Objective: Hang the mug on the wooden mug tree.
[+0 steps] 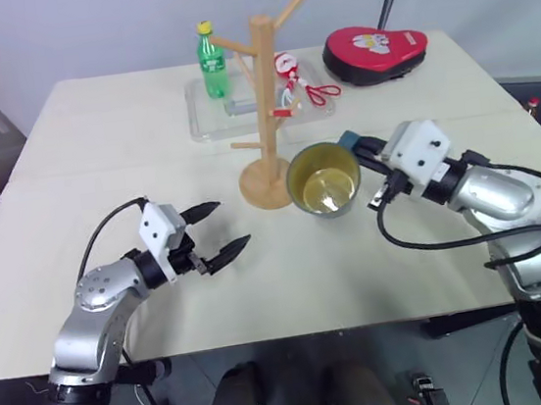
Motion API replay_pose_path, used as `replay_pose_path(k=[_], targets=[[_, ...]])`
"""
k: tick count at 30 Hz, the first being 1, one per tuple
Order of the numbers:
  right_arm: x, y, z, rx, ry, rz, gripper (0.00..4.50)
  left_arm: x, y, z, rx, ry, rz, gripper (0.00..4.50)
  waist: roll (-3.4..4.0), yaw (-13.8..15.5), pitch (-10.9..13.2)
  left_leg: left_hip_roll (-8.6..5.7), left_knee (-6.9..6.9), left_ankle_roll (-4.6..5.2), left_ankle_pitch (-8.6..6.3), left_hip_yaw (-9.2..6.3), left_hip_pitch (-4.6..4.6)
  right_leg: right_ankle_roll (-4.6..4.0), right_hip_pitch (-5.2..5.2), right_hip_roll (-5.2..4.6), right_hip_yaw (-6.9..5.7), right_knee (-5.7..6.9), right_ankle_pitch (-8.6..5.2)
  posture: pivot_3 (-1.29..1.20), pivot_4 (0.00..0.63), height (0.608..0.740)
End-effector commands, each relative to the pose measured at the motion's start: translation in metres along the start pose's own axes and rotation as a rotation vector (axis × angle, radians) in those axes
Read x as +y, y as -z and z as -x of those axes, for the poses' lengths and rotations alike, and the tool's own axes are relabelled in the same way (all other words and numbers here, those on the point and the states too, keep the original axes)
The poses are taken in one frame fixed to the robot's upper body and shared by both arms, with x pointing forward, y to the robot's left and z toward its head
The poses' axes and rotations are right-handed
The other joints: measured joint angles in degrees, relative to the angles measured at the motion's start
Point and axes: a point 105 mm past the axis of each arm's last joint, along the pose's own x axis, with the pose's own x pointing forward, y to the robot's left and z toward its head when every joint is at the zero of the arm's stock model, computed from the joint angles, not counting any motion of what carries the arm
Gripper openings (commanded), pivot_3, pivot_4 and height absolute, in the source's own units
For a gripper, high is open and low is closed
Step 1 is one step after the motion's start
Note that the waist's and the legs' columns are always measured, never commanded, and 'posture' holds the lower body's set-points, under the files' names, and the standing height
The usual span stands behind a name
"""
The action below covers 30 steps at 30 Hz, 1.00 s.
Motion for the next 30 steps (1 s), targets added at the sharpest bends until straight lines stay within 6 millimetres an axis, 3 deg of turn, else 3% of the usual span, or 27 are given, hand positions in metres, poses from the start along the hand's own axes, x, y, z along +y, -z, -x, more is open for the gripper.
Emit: replay_pose_path(k=[1,14,30], targets=[[-0.011,-0.019,-0.009,-0.002,0.014,0.081,0.05,0.014,-0.018,0.006,-0.04,-0.032,-0.074,4.5,0.01,-0.39,0.01,0.0,0.01,0.0,0.0,-0.01,0.0,0.0,-0.01,0.0,0.0,0.02,0.0,0.0,0.15,0.736],[-0.027,-0.046,-0.052,0.025,0.026,0.129,0.05,0.03,-0.044,0.024,-0.057,-0.044,-0.121,4.5,0.01,-0.56,0.04,0.06,0.0,0.0,0.0,0.01,0.0,-0.05,-0.11,0.02,0.0,0.14,-0.02,0.0,0.15,0.736],[-0.032,-0.05,-0.078,0.041,0.005,0.136,0.05,0.025,-0.059,0.022,-0.09,-0.048,-0.127,4.5,0.01,-0.76,0.04,0.07,0.0,0.0,0.0,0.03,0.0,-0.04,-0.15,0.05,0.0,0.19,-0.02,0.0,0.15,0.736]])
